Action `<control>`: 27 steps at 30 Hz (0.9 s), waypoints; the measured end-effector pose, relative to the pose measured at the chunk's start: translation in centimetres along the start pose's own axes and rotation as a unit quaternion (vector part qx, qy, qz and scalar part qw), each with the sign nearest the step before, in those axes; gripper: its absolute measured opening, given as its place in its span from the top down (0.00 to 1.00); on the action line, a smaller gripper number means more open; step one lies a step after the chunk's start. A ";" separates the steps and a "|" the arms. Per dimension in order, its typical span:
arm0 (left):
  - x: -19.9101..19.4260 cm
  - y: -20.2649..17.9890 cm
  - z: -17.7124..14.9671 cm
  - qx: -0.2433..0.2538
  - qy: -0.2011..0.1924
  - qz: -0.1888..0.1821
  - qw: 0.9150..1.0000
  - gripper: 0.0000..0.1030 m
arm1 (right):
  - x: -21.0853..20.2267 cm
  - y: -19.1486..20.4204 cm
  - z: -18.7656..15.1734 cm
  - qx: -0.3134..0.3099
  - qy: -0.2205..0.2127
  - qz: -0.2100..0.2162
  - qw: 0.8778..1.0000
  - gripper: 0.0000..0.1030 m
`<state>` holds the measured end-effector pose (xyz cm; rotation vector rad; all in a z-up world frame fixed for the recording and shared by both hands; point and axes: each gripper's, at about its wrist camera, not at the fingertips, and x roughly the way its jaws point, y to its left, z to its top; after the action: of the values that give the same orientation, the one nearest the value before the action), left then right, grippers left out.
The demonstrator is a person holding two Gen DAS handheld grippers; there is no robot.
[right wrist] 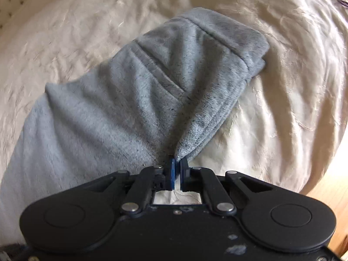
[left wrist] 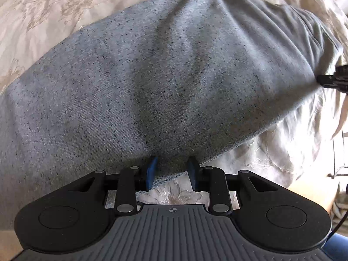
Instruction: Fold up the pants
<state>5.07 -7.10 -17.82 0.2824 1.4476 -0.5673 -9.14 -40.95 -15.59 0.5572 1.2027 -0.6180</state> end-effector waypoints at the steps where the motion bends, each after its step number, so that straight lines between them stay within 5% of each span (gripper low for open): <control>1: -0.1 -0.1 -0.1 -0.005 0.001 0.001 1.000 0.71 | -0.5 0.1 0.0 -0.013 -0.004 0.005 1.000 0.95; 5: 0.1 -0.1 -0.3 -0.015 0.002 0.008 1.000 0.71 | -3.1 -0.2 1.2 -0.047 -0.015 0.014 0.999 0.86; 8: -0.1 -0.2 -0.2 -0.022 0.004 0.013 1.000 0.71 | -5.7 -0.6 2.5 -0.065 -0.077 0.000 0.995 0.81; 9: -0.2 -0.3 -0.4 -0.025 0.004 0.015 1.000 0.71 | -6.0 -1.0 3.4 -0.061 -0.094 -0.016 0.994 0.72; 10: -0.2 -0.2 -0.4 -0.027 0.004 0.016 0.999 0.71 | -5.8 -1.4 4.3 -0.052 -0.101 -0.032 0.993 0.49; 11: -0.2 -0.2 -0.4 -0.030 0.004 0.017 0.999 0.71 | -5.5 -2.0 5.2 -0.038 -0.104 -0.048 0.993 0.41; 16: -0.2 -0.3 -0.4 -0.035 0.006 0.022 0.999 0.71 | -1.9 -6.0 8.2 0.054 -0.074 -0.068 0.993 0.45; 18: -0.1 -0.4 -0.4 -0.038 0.007 0.025 0.999 0.71 | -1.1 -6.9 8.7 0.073 -0.070 -0.050 0.994 0.70; 19: 0.0 -0.3 -0.2 -0.039 0.007 0.026 0.999 0.71 | -0.8 -6.7 9.0 0.070 -0.074 -0.040 0.994 0.85; 20: 0.0 -0.3 -0.2 -0.040 0.008 0.027 0.999 0.71 | -1.2 -6.4 9.0 0.056 -0.081 -0.033 0.995 0.88; 25: 0.3 -0.8 0.3 -0.038 0.013 0.034 0.999 0.71 | -6.7 -2.6 7.9 -0.086 -0.182 0.015 0.979 0.90; 27: 0.6 -0.9 0.5 -0.037 0.014 0.034 0.999 0.71 | -7.7 -3.1 7.8 -0.084 -0.195 0.013 0.977 0.90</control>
<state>5.06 -8.21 -18.16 0.2811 1.4772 -0.4540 -7.87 -47.40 -6.36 0.2890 0.8652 -0.5661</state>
